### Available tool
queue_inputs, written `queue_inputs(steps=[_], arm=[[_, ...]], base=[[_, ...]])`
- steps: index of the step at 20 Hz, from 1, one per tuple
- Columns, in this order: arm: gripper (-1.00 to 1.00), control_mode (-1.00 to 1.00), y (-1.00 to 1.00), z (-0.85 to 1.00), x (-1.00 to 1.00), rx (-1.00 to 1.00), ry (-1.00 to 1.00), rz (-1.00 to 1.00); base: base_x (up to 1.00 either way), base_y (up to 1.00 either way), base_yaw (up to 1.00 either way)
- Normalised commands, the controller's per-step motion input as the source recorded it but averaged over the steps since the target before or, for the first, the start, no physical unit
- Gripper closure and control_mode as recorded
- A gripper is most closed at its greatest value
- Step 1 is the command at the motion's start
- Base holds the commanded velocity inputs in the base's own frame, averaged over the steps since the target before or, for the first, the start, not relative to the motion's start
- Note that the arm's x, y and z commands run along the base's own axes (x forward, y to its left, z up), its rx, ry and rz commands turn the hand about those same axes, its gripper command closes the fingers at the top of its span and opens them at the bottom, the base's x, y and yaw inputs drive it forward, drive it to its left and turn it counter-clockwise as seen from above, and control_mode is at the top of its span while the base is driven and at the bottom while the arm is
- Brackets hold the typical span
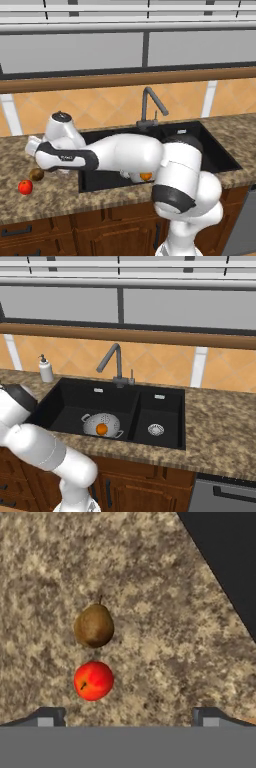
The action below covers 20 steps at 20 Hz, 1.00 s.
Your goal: Put the colander in the sink, put the pear, apple, orange in the colander, and turn on the sink faucet and pour water over the colander.
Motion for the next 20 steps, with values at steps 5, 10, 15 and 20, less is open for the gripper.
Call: queue_inputs(steps=[5,10,15,20], arm=[[-1.0,-1.0,0.06,-0.26,0.18,0.0,0.13,0.0],[-1.0,-1.0,0.06,-0.28,0.23,0.0,0.1,0.0],[-1.0,-1.0,0.26,-0.22,0.25,0.0,0.01,0.0],[-1.0,-1.0,0.28,-0.19,0.24,0.0,0.0,0.0]], base=[[0.0,0.0,0.0],[0.0,0.0,0.0],[0.0,0.0,0.0],[0.0,0.0,0.0]])
